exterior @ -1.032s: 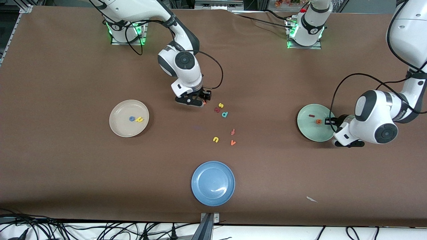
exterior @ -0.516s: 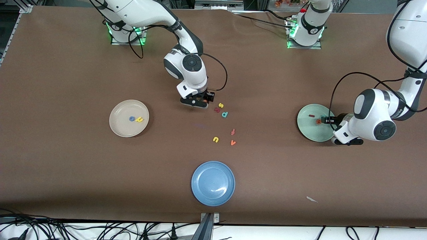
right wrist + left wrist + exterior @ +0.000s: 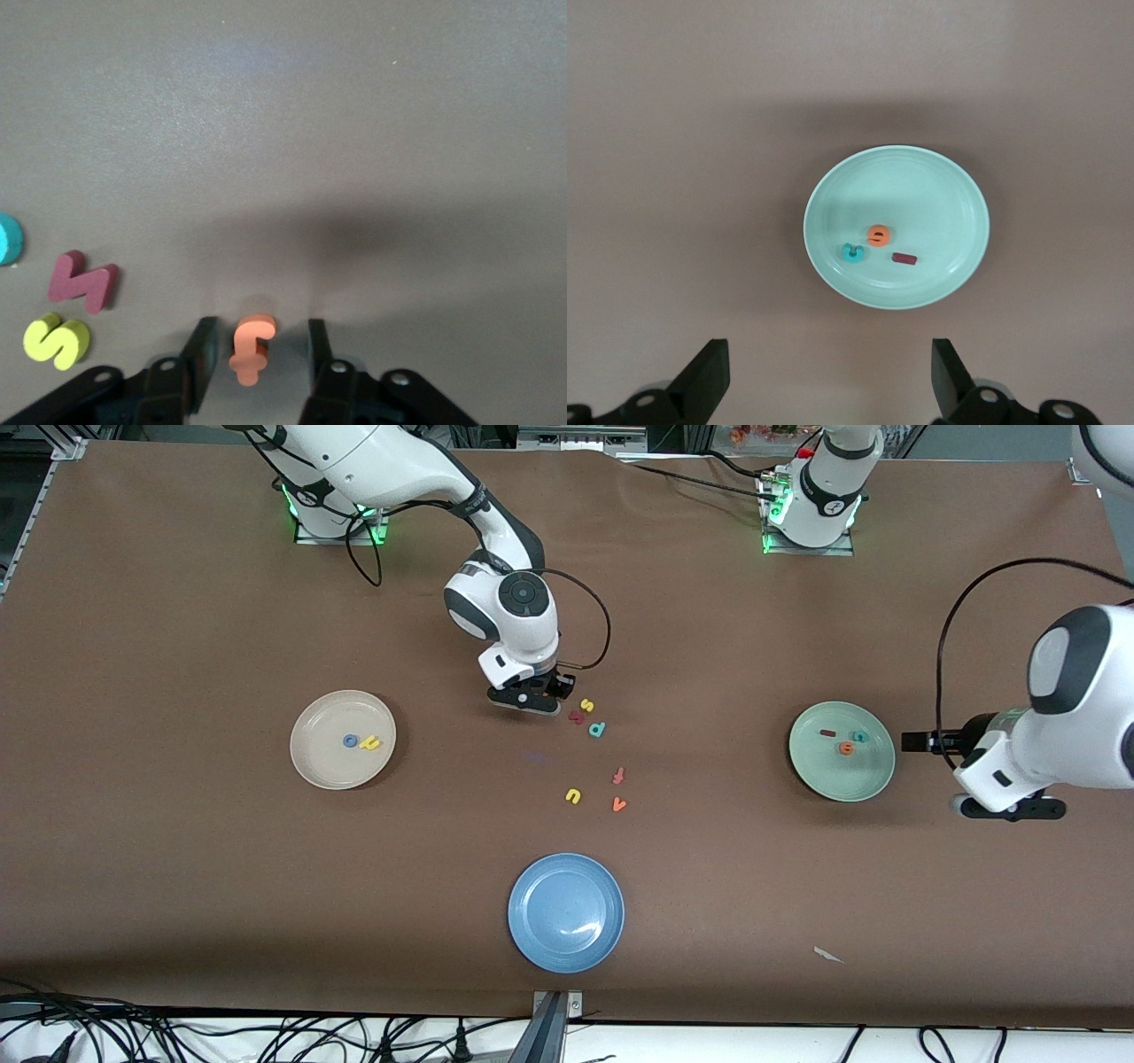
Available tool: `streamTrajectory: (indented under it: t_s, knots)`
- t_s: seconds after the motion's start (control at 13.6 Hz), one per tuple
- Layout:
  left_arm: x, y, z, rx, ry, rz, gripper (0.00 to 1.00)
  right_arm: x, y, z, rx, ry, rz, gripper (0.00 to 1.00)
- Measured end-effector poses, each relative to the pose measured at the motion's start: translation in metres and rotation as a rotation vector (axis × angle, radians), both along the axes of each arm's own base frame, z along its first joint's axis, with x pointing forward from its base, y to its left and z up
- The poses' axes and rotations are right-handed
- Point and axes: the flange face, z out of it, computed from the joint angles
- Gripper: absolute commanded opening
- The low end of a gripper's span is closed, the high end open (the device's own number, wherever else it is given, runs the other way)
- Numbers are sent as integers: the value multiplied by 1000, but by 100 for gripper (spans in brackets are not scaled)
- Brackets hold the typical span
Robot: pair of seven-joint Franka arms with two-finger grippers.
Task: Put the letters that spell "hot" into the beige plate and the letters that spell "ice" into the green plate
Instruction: 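Grasp the orange f with the right gripper while the left gripper withdraws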
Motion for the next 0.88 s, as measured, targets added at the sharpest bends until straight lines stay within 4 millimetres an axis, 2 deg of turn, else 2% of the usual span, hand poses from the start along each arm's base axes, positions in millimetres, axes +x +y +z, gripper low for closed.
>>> streamTrajectory:
  t_s: [0.15, 0.37, 0.52, 0.66, 0.74, 0.88]
  knots:
    - [1, -12, 15, 4, 6, -13, 100, 0, 0, 1, 0, -2, 2, 19]
    - [5, -15, 42, 4, -10, -10, 100, 0, 1, 2, 0, -3, 2, 12]
    - [8, -12, 63, 1, -42, -3, 100, 0, 1, 2, 0, -4, 4, 12]
    - [12, -24, 82, 1, -83, -14, 100, 4, 0, 5, 1, -13, 15, 12]
    - [14, -32, 90, 4, -101, -21, 100, 12, -5, 9, -1, -22, 23, 12]
    - [18, -43, 93, -3, -107, -8, 100, 38, -31, 29, -36, -24, 55, 12]
